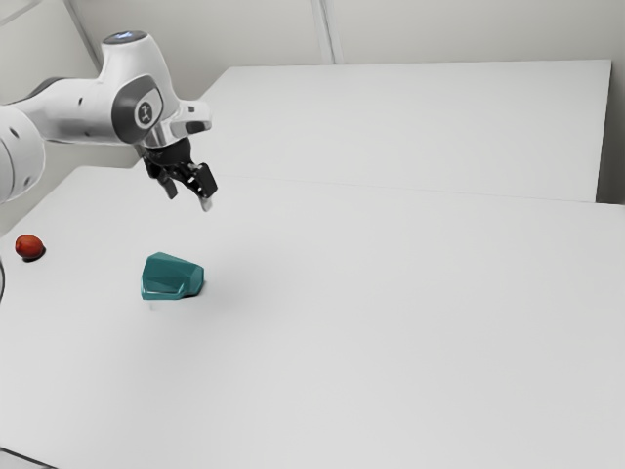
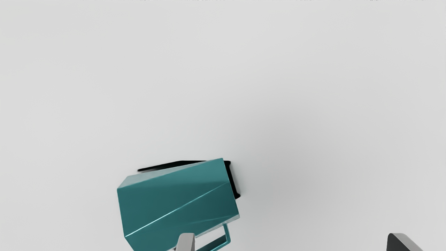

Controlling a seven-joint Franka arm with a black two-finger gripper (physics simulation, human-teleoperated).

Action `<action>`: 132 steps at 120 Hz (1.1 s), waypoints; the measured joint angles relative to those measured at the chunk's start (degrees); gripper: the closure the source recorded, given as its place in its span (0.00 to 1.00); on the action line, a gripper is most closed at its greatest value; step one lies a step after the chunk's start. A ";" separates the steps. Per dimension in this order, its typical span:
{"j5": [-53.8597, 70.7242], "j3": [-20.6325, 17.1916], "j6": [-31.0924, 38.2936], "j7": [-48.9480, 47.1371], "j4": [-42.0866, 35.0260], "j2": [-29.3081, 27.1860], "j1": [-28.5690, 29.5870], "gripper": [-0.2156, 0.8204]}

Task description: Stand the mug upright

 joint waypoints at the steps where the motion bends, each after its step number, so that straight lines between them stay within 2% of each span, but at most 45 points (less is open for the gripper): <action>1: -0.05 0.10 0.07 0.08 -0.05 -0.01 -0.01 0.21; 13: -1.20 1.61 0.70 1.02 -0.54 -0.42 0.96 0.21; 25: -3.06 1.34 0.80 2.24 0.66 -0.16 4.57 0.21; 41: -6.82 1.49 -1.09 5.35 6.20 4.24 8.80 0.21; 67: -13.79 -4.02 -4.95 12.16 13.70 13.24 19.92 0.21; 93: -19.51 -6.26 -8.99 18.97 19.06 21.01 27.95 0.21; 104: -21.15 -8.52 -10.68 21.39 19.81 23.44 31.86 0.21; 132: -27.14 -9.09 -15.61 26.52 20.38 26.06 35.28 0.21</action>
